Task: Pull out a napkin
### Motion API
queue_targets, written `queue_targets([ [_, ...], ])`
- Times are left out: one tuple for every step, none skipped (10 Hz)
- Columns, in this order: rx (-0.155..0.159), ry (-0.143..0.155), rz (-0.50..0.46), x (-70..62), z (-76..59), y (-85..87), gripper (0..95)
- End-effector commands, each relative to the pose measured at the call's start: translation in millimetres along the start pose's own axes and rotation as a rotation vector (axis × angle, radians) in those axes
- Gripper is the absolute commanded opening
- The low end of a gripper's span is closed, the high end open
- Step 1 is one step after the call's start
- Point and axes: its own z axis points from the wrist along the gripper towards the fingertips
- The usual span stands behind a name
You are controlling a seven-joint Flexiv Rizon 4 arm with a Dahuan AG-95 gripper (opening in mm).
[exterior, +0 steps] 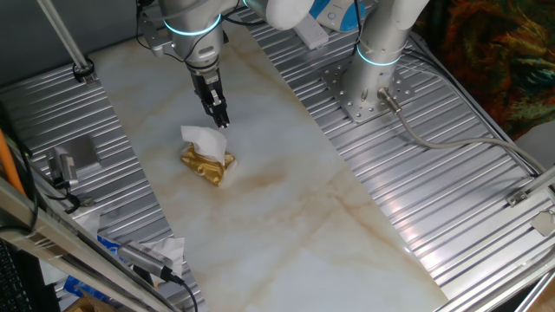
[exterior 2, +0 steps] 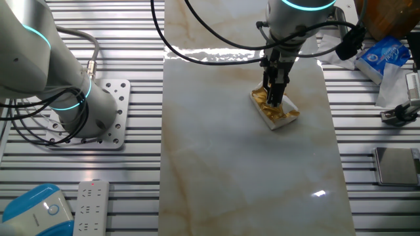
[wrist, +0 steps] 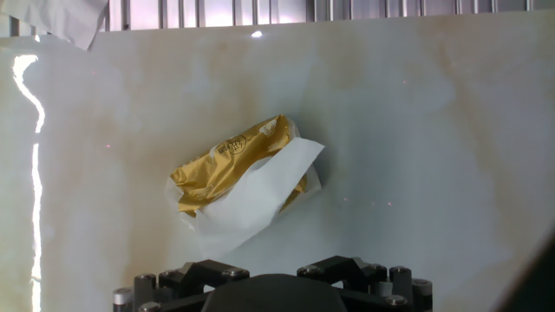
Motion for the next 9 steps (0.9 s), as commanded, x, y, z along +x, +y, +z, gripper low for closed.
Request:
queue_targets([
  [0.0, 0.085, 0.127, 0.1, 0.1, -0.3, 0.0],
  [-0.029, 0.086, 0.136, 0.1, 0.1, -0.3, 0.0],
  [-0.031, 0.086, 0.131, 0.1, 0.1, -0.3, 0.0],
  [-0.02, 0.086, 0.127, 0.1, 0.1, -0.3, 0.0],
  [-0.024, 0.087, 0.13, 0.1, 0.1, -0.3, 0.0],
  [-0.024, 0.087, 0.13, 0.1, 0.1, -0.3, 0.0],
  [-0.018, 0.086, 0.125, 0.1, 0.1, -0.3, 0.0],
  [-0.018, 0.084, 0.126, 0.1, 0.1, -0.3, 0.0],
  [-0.017, 0.084, 0.125, 0.1, 0.1, -0.3, 0.0],
])
